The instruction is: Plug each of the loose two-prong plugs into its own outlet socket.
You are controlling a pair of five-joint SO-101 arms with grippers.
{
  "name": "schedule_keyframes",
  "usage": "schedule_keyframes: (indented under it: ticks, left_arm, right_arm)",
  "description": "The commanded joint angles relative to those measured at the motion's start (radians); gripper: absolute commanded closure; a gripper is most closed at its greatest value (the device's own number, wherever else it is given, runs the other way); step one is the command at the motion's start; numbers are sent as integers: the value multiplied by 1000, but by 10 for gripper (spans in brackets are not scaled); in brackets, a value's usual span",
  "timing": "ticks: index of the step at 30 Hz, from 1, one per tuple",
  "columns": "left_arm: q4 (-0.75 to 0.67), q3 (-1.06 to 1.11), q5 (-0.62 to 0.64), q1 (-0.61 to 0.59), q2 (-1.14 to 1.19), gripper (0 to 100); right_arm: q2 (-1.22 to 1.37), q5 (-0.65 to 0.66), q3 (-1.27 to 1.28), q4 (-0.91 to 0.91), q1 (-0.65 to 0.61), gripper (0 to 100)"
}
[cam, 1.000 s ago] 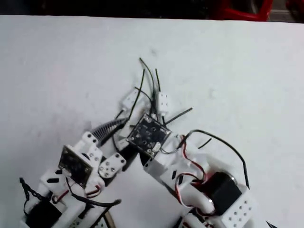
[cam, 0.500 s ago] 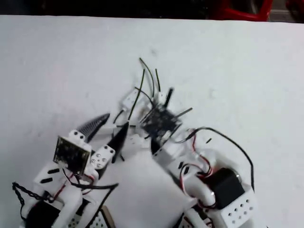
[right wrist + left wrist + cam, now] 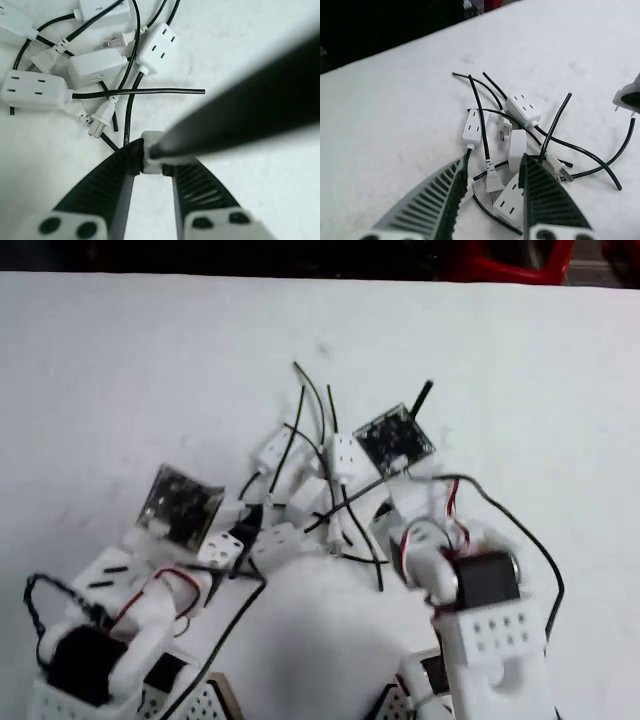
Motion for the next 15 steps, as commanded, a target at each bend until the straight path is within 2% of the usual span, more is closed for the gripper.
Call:
schedule_keyframes:
  ticks: [1, 6, 11, 15]
  left_arm:
    - [34, -84, -11, -7, 157, 819]
    - [35, -86, -89, -22, 328, 810]
    - [32, -92, -178, -50, 512, 690]
    - [2, -92, -255, -44, 680, 691]
  right_arm:
    - [96, 5, -6, -59, 67, 981]
    - [205, 3, -3, -120, 142, 981]
    - [257, 3, 63, -202, 199, 981]
    - [262, 3, 138, -269, 205, 981]
